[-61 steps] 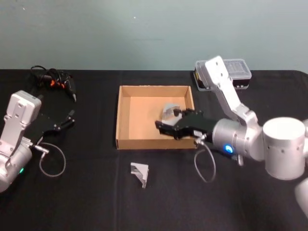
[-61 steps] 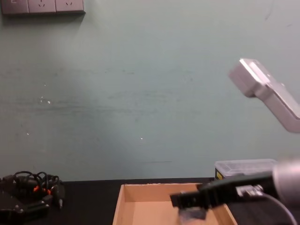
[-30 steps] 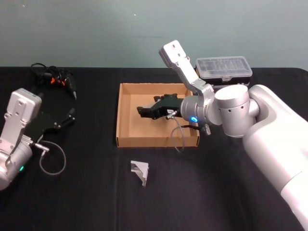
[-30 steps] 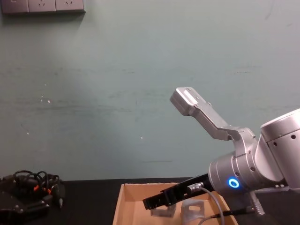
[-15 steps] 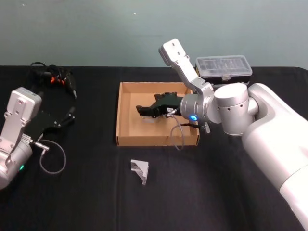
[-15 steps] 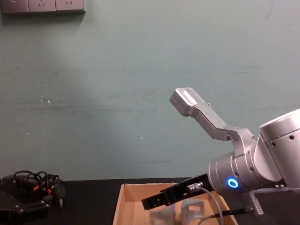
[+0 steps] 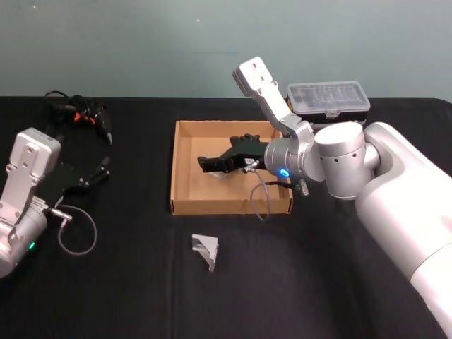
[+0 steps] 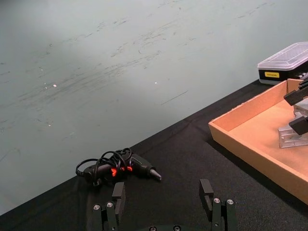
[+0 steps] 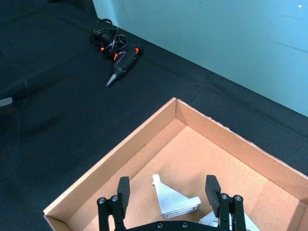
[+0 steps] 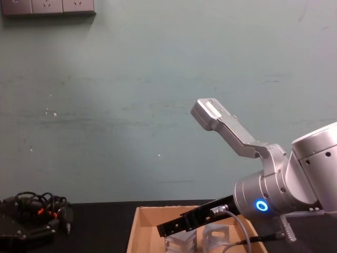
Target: Use one hand to pick up the angle iron from the table and place it into the box.
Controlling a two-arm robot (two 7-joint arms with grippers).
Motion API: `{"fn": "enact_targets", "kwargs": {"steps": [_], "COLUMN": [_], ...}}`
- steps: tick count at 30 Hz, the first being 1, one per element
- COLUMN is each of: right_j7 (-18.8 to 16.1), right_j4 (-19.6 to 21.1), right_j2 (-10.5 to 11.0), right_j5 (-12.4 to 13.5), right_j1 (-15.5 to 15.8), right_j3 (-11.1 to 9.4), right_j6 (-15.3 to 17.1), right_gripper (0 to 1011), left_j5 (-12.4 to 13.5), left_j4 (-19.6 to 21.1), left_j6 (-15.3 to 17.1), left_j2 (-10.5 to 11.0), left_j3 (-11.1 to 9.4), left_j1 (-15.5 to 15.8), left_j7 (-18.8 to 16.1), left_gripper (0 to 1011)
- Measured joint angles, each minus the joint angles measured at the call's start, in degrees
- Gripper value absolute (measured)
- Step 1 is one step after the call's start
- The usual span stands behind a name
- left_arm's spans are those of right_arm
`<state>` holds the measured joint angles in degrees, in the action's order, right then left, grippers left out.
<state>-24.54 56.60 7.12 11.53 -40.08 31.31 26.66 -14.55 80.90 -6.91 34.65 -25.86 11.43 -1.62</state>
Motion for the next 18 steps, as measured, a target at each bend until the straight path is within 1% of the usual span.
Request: {"fn": "enact_targets", "kwargs": {"steps": [10, 14, 18], "right_j7": [0.0, -0.3, -1.2], "right_j4": [0.1, 2.6, 7.3], "right_j2": [0.1, 1.1, 3.1], "right_j5": [0.0, -0.1, 0.0], "right_j1": [0.1, 1.4, 3.5], "right_j3": [0.0, -0.2, -0.4], "right_j6": [0.1, 0.0, -0.1], "right_gripper": [1002, 1002, 1002], "left_j5": [0.0, 0.0, 0.0], "left_j4": [0.0, 0.0, 0.0], "left_j6": [0.0, 0.0, 0.0], "left_j2": [0.0, 0.0, 0.0], "left_j3": [0.0, 0.0, 0.0], "left_j1": [0.0, 0.0, 0.0], "left_j7": [0.0, 0.0, 0.0], "left_gripper": [1011, 1011, 1011]}}
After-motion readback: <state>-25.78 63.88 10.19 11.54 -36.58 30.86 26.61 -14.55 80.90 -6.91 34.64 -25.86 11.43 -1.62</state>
